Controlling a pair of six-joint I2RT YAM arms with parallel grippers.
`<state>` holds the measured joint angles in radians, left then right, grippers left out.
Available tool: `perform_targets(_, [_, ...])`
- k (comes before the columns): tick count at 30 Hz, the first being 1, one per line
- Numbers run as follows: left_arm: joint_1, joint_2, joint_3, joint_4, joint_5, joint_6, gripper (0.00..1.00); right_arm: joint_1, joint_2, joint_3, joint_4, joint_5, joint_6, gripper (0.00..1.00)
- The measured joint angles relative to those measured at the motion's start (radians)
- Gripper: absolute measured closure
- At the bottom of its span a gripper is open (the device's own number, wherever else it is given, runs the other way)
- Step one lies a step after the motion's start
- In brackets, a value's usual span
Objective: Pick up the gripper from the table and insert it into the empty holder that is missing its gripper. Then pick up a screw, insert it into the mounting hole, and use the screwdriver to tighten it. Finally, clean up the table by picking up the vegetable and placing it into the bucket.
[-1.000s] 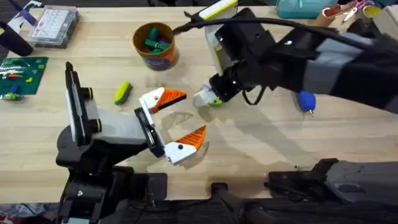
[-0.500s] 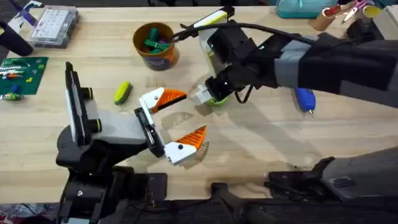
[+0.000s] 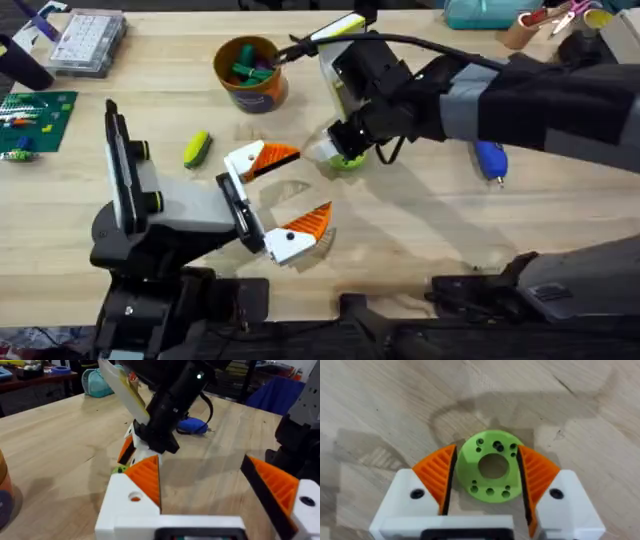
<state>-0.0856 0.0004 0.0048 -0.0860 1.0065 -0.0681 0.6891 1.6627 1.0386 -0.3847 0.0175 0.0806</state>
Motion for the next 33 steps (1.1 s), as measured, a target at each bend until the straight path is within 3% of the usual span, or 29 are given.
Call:
perform_targets(21, [0.000,0.000,0.000,0.000,0.000,0.000,0.015,0.000,0.020,0.000,0.026,0.000,0.000,0.267])
perform_targets(30, [0.000,0.000,0.000,0.000,0.000,0.000,0.015,-0.001,0.037,0.000,0.034,0.004,-0.007,0.536])
perform_targets(33, [0.000,0.000,0.000,0.000,0.000,0.000,0.015,0.000,0.037,0.000,0.033,0.004,-0.006,0.567])
